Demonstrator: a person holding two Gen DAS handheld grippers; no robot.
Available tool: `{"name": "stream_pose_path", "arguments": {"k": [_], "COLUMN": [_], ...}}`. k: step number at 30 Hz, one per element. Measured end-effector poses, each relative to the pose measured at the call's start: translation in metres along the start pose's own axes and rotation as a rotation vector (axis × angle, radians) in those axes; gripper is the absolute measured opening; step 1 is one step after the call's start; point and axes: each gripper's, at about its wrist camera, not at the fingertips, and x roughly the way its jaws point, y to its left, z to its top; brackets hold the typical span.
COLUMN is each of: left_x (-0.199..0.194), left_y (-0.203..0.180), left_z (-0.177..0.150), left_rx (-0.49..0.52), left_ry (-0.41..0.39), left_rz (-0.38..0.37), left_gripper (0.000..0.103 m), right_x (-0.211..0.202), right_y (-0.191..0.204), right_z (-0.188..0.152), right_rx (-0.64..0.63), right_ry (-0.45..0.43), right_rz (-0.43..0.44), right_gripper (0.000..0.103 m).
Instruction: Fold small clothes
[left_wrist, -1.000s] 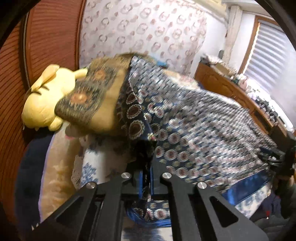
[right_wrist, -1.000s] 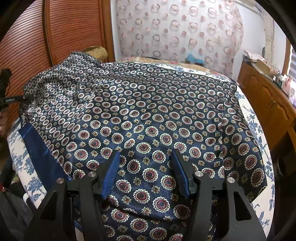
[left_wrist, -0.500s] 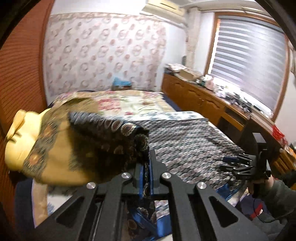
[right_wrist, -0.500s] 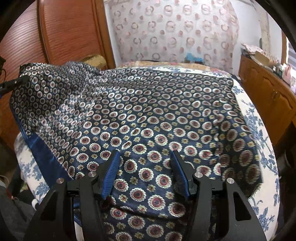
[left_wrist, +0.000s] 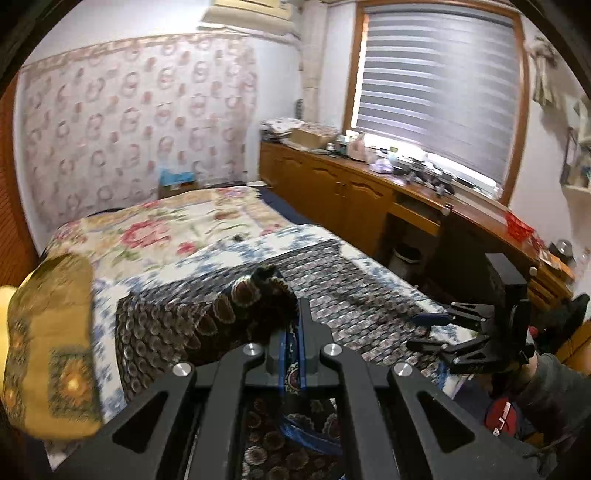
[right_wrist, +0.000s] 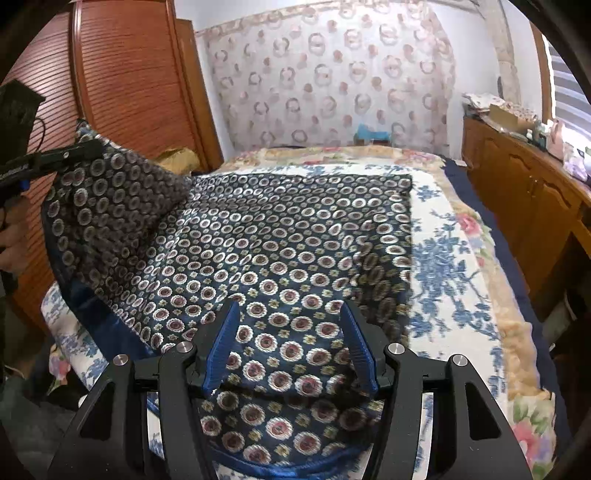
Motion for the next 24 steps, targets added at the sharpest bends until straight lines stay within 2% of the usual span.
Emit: {"name": "stream_pose_path", "arguments": {"k": [8,12,15,18,23,24], "left_x": [0.035,0.064,0.088,0.106,0.11,0.107], "left_y": [-0.053,-0.072,-0.077,-0.071,-0.067,-0.067], "left_z": [0.028,0.027,0.019,0.005,-0.01,-0.012], "left_rx": [0.083,0.106,0.112,0.069,0.059,0.059], "left_ry": [0.033,0.101,0.161,0.219,0.251,0.25], "left_rz": [-0.076,-0.118,-0.097,-0.109,-0.114,-0.115], "left_gripper": [0.002,0.002,0.005,0.01,0.02,0.027], "right_x": [-0.021,-0.028,-0.028,-0.028,-0.03,-0.031], "right_y": [-0.015,-0.024,-0.032,-0.04,-0.051,-0.051], "right_z": [-0.005,-0.01,-0.012,-0.017,-0.023,-0.023], "right_rx": [0.019,0.041,0.054,0.066,0.089,0.091], "right_ry": [-0.024,-0.032,-0.026,-0.018,-0.012,-0.013], "right_rz": [-0.023,-0.032,-0.043,-0.054,-0.068,-0.07], "right_gripper": [0.058,0.058,0.058,0.058,0.058,0.058]}}
